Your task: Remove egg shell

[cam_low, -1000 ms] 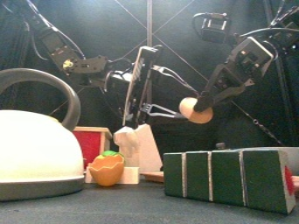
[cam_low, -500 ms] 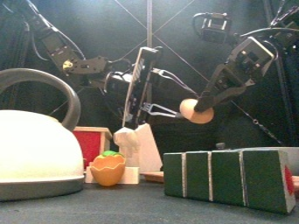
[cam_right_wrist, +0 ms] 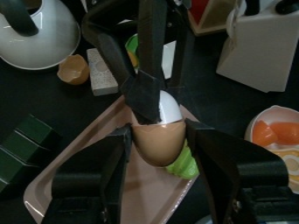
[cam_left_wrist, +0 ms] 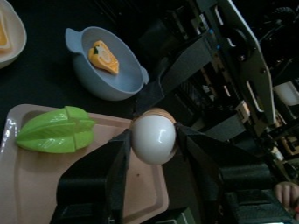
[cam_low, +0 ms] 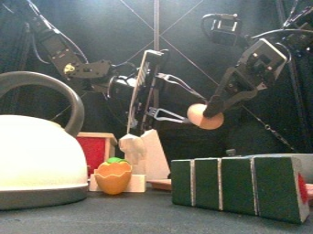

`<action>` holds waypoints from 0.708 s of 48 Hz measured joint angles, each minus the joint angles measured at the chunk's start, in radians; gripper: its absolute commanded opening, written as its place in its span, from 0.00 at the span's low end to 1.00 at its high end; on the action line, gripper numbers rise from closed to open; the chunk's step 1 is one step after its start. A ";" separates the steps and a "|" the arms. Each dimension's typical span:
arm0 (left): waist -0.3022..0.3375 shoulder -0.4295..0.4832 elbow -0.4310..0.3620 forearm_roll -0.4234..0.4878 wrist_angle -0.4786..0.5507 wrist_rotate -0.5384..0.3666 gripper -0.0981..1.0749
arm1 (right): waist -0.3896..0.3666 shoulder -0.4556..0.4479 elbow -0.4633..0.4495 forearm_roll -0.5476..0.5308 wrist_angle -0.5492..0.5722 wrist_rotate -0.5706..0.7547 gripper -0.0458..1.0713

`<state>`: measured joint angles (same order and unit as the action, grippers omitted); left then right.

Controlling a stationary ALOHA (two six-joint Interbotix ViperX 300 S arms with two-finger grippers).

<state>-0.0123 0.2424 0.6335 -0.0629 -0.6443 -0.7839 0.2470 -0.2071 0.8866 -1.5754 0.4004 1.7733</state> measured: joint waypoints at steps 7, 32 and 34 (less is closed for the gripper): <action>0.002 -0.015 0.017 0.000 0.000 0.000 0.51 | 0.000 0.002 -0.002 0.003 0.000 0.002 0.76; 0.002 -0.084 0.103 0.000 -0.002 0.003 0.51 | 0.002 0.002 0.005 0.021 -0.002 0.000 0.76; 0.003 -0.092 0.112 0.000 -0.002 0.003 0.51 | 0.002 0.000 0.005 0.023 -0.002 0.000 0.76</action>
<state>-0.0092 0.1503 0.7455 -0.0629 -0.6458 -0.7808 0.2485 -0.2071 0.8912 -1.5524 0.3988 1.7733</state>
